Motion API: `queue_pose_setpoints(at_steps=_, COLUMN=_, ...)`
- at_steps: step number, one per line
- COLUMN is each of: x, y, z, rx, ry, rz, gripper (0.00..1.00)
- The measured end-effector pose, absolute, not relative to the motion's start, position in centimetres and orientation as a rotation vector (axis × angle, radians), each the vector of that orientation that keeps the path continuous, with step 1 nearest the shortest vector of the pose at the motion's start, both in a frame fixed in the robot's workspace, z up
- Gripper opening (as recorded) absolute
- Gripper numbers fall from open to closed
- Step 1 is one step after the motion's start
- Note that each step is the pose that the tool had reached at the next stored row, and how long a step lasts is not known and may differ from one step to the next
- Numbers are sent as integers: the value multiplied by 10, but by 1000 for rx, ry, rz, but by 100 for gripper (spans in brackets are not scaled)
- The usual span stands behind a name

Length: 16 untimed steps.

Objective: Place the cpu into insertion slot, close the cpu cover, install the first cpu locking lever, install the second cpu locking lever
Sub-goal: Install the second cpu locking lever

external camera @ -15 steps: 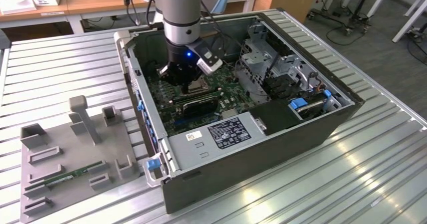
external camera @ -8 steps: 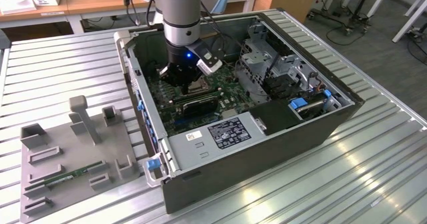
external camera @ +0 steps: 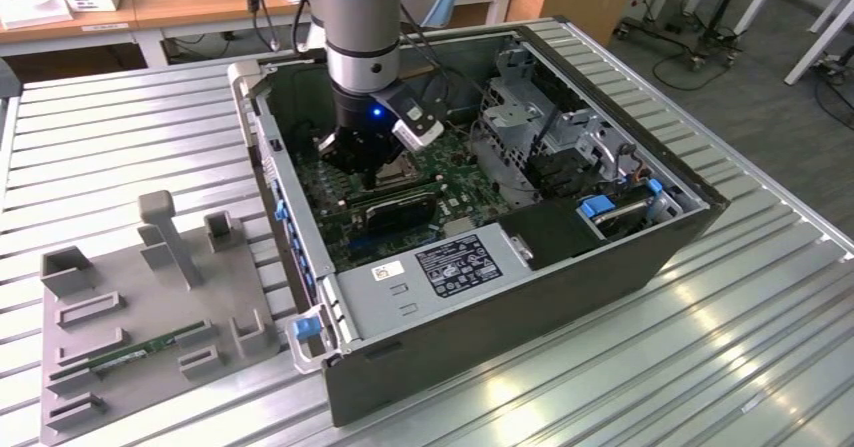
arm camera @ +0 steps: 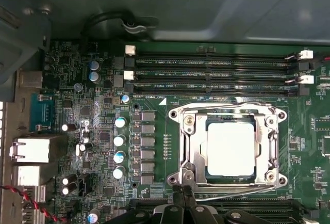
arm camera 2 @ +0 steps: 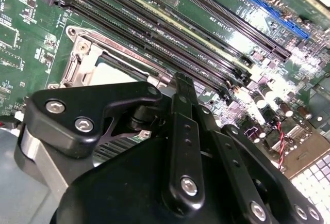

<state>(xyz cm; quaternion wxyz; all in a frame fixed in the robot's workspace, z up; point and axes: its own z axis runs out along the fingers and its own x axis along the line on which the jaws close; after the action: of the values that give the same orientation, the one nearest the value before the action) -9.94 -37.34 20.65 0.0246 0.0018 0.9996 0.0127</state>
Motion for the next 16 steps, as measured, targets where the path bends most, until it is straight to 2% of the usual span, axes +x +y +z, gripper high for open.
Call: queue_pose_setpoints(at_steps=16, x=-101, y=-373, z=203, rx=6, ry=3092, rz=45, gripper=11)
